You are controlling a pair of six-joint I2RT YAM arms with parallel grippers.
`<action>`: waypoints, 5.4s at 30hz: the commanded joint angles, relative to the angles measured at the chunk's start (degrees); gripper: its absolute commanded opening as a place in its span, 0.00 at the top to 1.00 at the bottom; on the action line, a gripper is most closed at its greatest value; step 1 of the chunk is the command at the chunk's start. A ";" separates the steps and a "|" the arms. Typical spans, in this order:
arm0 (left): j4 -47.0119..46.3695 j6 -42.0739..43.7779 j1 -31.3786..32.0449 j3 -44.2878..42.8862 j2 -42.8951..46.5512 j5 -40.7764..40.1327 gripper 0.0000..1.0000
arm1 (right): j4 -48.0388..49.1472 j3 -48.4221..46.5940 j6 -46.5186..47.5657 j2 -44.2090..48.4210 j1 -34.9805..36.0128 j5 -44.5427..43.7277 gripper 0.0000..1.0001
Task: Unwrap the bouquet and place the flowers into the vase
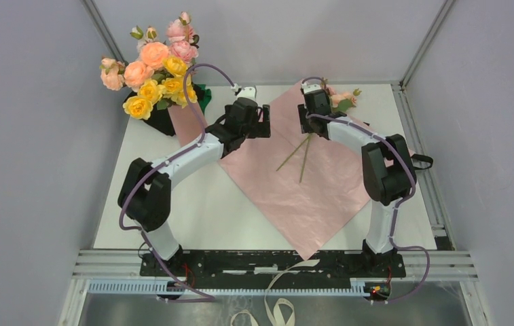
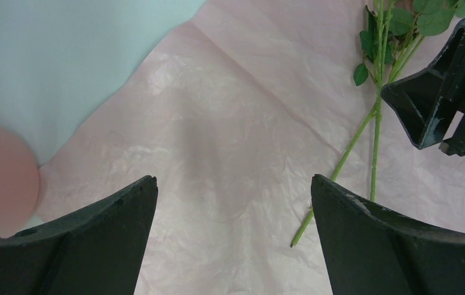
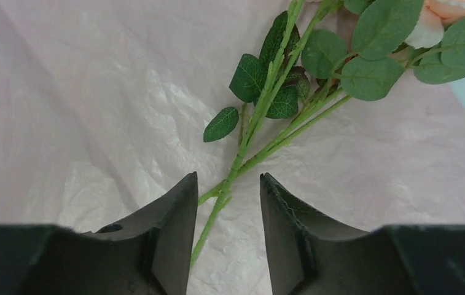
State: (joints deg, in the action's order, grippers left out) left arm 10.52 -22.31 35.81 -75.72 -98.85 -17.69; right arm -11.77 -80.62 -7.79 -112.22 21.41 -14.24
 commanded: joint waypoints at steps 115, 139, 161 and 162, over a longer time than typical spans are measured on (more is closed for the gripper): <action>-58.16 -36.38 2.68 -0.59 -9.97 30.72 0.98 | 1.27 17.04 2.60 41.75 6.54 12.59 1.00; -12.14 9.42 2.38 -22.32 7.13 9.47 0.98 | 7.59 23.82 1.66 42.73 6.56 12.56 0.22; -19.72 44.13 -9.28 -23.36 22.63 -22.24 0.98 | 13.25 30.38 1.73 39.14 6.60 14.02 0.21; -19.06 43.18 -11.41 -23.82 22.72 -21.38 0.98 | 13.36 30.23 1.64 38.77 6.55 14.03 0.21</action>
State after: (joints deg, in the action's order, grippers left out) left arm -5.61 17.04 30.24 -97.14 -78.24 -37.52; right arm -1.96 -50.22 -6.17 -72.01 28.01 -1.65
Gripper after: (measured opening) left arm 0.088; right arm 0.789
